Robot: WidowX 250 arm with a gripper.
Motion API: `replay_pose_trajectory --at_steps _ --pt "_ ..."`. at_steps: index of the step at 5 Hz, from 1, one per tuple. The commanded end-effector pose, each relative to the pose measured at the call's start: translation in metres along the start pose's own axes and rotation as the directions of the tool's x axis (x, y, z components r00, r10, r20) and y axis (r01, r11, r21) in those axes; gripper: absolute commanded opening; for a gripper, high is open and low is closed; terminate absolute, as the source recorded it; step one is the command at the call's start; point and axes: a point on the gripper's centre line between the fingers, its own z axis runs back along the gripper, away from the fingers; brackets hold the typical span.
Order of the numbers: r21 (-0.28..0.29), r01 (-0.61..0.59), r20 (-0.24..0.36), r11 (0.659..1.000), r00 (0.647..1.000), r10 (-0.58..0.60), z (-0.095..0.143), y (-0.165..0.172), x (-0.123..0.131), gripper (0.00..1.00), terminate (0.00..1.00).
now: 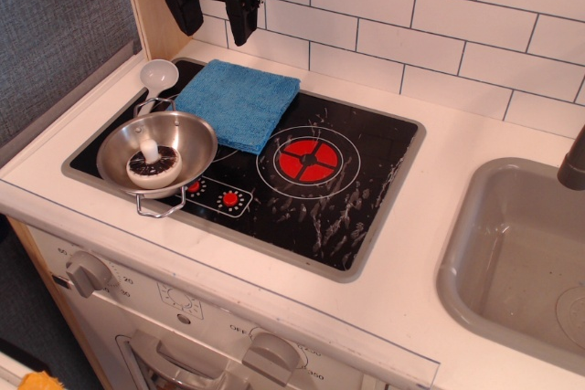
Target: Move the blue towel behind the colander
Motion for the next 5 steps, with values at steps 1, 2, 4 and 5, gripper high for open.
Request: replay_pose_trajectory --at_steps 1,2,4,5 --pt "0.024 0.003 0.079 1.0 0.997 -0.005 0.0354 0.0011 0.0063 1.0 0.0" --pt "0.024 0.003 0.079 1.0 0.997 -0.005 0.0354 0.0011 0.0063 1.0 0.0" --pt "0.024 0.003 0.079 1.0 0.997 -0.005 0.0354 0.0011 0.0063 1.0 0.0" --pt "0.024 0.003 0.079 1.0 0.997 -0.005 0.0354 0.0011 0.0063 1.0 1.0"
